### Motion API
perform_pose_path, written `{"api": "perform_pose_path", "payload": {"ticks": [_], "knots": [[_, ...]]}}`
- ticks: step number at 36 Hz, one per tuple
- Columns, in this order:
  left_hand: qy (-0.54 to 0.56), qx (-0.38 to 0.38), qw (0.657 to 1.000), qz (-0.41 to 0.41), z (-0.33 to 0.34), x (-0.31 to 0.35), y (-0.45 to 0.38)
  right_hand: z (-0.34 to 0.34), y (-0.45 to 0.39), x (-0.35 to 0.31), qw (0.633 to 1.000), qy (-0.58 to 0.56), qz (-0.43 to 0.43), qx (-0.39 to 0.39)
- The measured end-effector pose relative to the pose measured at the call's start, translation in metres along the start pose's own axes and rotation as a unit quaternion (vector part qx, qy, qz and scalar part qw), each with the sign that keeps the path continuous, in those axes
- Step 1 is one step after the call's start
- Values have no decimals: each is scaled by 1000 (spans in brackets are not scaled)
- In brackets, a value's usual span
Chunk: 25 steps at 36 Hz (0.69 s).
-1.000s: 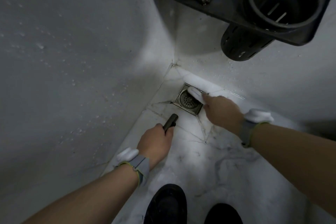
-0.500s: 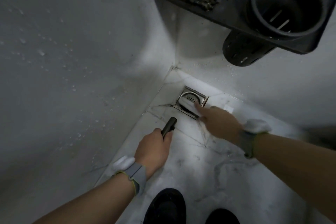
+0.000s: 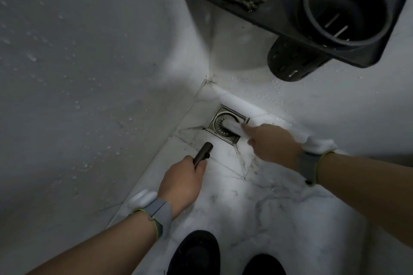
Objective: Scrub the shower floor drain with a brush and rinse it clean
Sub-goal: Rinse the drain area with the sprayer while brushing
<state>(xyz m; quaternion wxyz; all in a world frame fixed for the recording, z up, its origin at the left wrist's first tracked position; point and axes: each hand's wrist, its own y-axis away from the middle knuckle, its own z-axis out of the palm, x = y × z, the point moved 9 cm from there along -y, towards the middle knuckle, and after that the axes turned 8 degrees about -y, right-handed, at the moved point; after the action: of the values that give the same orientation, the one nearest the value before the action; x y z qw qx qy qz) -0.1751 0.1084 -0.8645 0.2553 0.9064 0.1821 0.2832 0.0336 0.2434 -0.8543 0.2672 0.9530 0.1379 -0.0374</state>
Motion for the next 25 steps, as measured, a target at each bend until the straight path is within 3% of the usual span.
{"api": "perform_pose_path", "payload": {"ticks": [5, 8, 11, 15, 19, 22, 25], "knots": [[-7, -2, 1000, 0, 2, -2, 2, -11, 3, 8, 999, 9, 11, 30], [-2, -3, 1000, -1, 1, -2, 2, 4, 10, -2, 1000, -1, -14, -15], [-7, 0, 1000, -1, -2, -3, 3, -10, 2, 13, 999, 22, 5, 29], [-1, -10, 1000, 4, 0, 0, 4, 15, 17, 1, 999, -13, -19, -34], [4, -30, 1000, 6, 5, 2, 5, -5, 7, 26, 999, -5, 19, 45], [5, -34, 999, 7, 6, 5, 7, 23, 25, 4, 999, -19, -24, -31], [12, -40, 999, 9, 8, 8, 8, 0, 10, 32, 1000, -5, 12, 23]]}}
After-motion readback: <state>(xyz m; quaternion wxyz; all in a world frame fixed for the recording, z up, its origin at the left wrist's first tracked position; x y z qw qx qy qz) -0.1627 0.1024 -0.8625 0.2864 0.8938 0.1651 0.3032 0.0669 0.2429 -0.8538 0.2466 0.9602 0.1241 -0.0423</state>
